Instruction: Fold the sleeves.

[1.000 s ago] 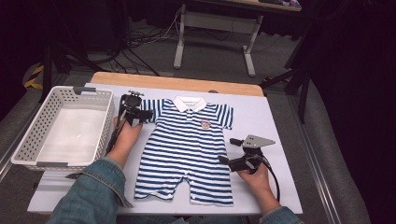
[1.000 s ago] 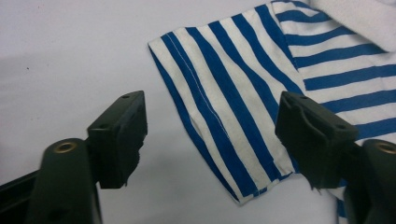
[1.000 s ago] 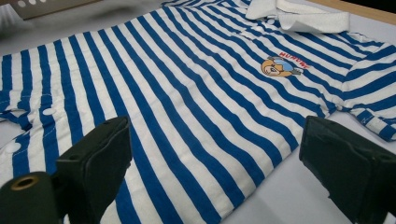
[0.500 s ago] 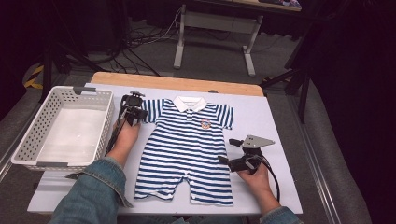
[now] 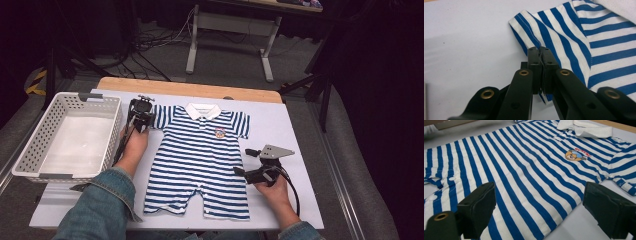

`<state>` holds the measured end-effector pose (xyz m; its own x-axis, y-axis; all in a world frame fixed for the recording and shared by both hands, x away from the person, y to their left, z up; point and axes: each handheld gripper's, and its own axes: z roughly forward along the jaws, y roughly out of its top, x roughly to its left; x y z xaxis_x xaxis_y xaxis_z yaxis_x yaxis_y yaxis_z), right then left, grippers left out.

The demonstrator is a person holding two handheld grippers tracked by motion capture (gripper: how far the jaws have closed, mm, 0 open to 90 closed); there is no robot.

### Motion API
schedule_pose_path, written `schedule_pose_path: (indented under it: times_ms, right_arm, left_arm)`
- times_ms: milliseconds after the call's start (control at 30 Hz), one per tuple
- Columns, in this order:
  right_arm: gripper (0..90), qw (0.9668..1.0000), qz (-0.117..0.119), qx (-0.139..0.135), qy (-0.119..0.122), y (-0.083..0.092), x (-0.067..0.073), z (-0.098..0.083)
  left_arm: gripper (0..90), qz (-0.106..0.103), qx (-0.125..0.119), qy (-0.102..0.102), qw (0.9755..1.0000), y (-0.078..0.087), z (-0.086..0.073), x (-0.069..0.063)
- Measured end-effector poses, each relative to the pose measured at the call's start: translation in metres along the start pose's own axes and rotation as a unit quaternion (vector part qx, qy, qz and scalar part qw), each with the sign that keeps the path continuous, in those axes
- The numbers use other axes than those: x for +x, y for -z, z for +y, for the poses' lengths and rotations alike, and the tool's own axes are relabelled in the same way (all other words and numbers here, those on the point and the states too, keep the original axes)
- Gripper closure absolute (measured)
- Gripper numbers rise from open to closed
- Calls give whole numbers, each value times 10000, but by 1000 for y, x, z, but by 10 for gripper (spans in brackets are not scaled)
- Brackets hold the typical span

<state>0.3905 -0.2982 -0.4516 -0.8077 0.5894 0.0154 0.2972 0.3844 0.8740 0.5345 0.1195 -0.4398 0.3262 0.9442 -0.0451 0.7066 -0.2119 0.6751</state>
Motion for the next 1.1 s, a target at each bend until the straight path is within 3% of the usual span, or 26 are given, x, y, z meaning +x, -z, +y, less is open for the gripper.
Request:
schedule_pose_path:
  times_ms: [133, 300, 467, 733, 800, 900, 967, 1100]
  right_arm:
    - [121, 10000, -4, 5, 2, 0, 0, 0]
    - [121, 10000, -13, 5, -16, 0, 0, 0]
    - [120, 10000, -24, -11, -22, 1, -1, 0]
    - [120, 10000, -13, -24, -18, 1, 0, 0]
    - [119, 10000, -12, -25, -19, 1, 0, 0]
    - [118, 10000, -4, -35, -29, 1, 0, 0]
    - [117, 10000, -1, -36, -31, 1, -1, 0]
    - [116, 10000, -3, -34, -31, 1, 0, 0]
  left_arm:
    - [879, -55, -249, -223, 9994, 10, 4, -11]
    - [876, -318, -392, -491, 9975, 17, 15, -30]
    - [875, -501, -352, -719, 9955, 12, 20, -47]
    - [870, -885, -133, -741, 9932, -4, 21, -61]
    - [774, -1167, -126, -621, 9911, -6, 20, -60]
    - [649, -1347, -130, -509, 9895, -2, 19, -57]
    - [651, -1300, -204, -444, 9903, 5, 18, -52]
    - [643, -879, -186, -418, 9951, 13, 13, -46]
